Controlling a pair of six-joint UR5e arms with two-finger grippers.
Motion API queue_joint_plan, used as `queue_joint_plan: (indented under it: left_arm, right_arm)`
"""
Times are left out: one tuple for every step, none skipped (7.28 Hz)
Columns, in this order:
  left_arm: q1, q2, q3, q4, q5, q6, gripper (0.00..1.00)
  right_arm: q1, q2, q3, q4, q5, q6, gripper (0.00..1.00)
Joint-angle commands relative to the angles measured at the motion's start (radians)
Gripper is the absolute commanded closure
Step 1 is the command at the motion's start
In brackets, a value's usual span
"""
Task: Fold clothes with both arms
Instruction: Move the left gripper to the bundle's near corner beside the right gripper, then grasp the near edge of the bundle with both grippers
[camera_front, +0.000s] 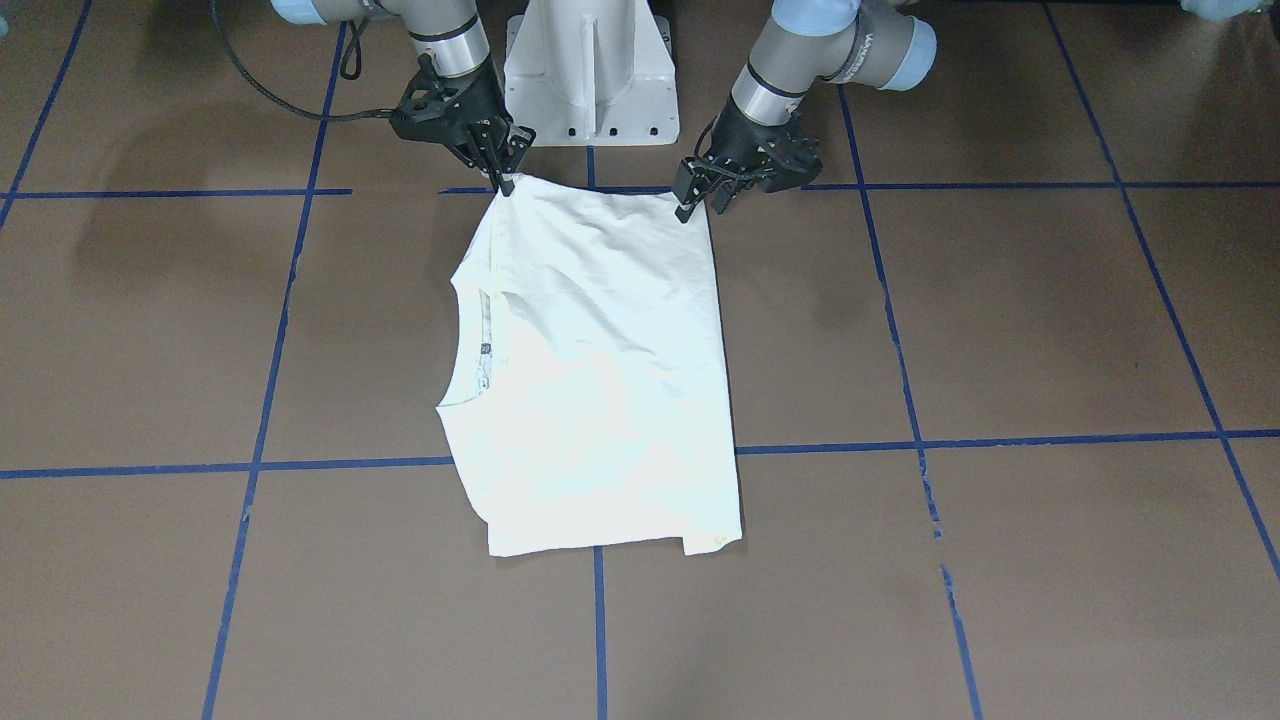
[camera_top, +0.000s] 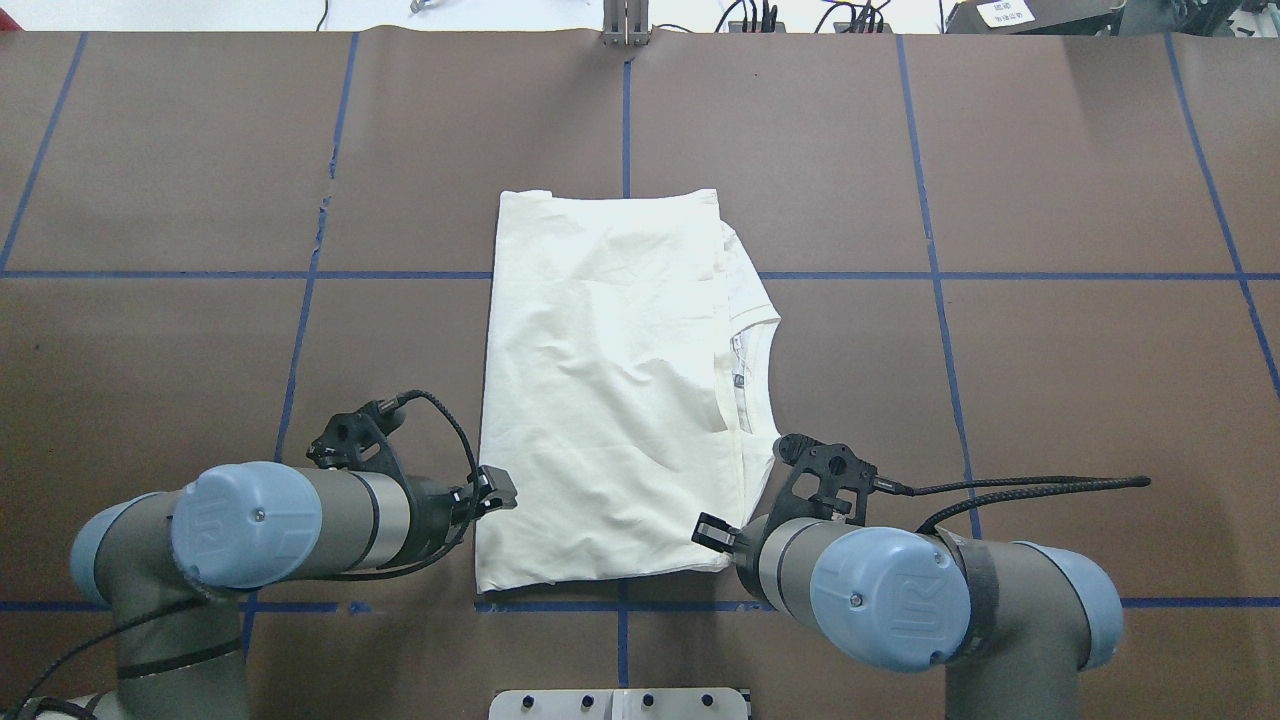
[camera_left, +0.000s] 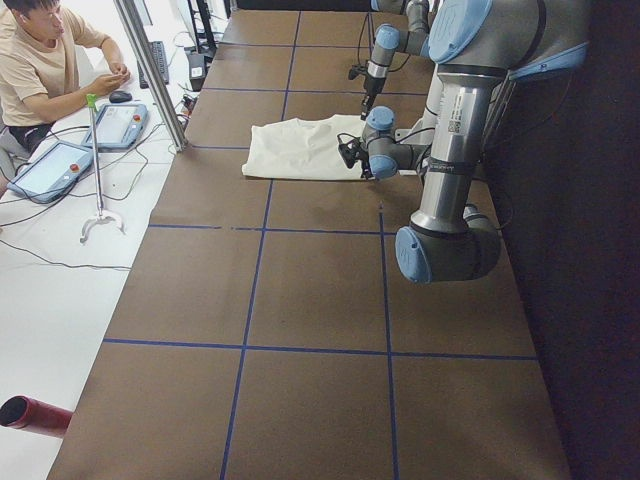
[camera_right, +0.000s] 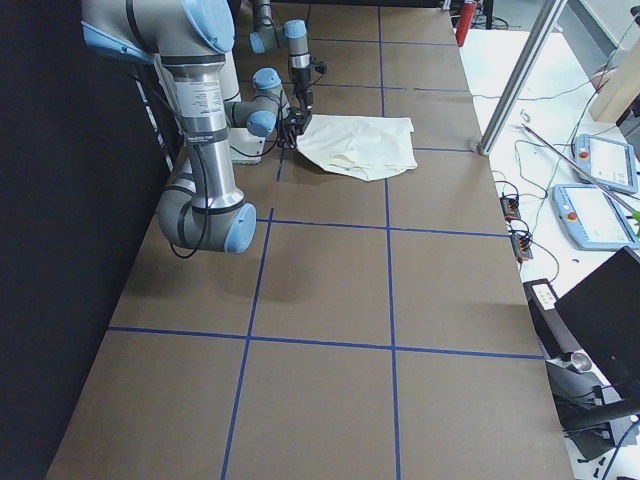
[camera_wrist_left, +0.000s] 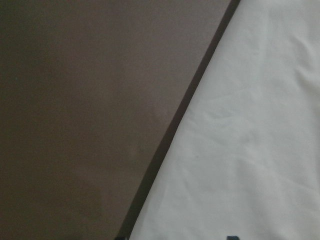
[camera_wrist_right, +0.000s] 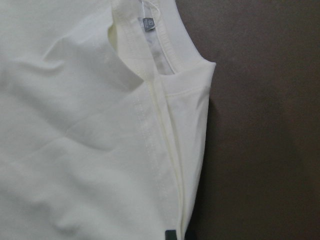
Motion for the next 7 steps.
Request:
queue_joint_plan:
  left_arm:
    - [0.020,0.001,0.006,0.001,0.002,-0.001,0.41]
    - [0.026,0.001,0.006,0.001,0.002,0.000,0.41]
    - [0.038,0.004,0.009,0.002,0.002,-0.001,0.44]
    - [0.043,0.018,0.008,0.001,0.002,-0.001,0.45]
    - [0.043,0.023,0.005,0.001,0.002,0.000,0.50]
    - [0.052,0.024,0.006,0.002,0.002,0.000,0.61]
    - [0.053,0.024,0.006,0.001,0.000,0.000,0.74]
  right_arm:
    - [-0.001,0.001,-0.001,0.001,0.000,-0.002,1.00]
    - [-0.001,0.001,-0.001,0.001,0.000,-0.002,1.00]
    - [-0.001,0.003,-0.001,-0.001,0.000,0.000,1.00]
    - [-0.001,0.006,-0.001,-0.001,0.000,0.000,1.00]
    - [-0.001,0.006,-0.003,0.001,0.000,0.000,1.00]
    - [-0.001,0.004,-0.003,0.001,0.000,0.000,1.00]
    - [-0.001,0.004,-0.003,-0.001,0.000,-0.002,1.00]
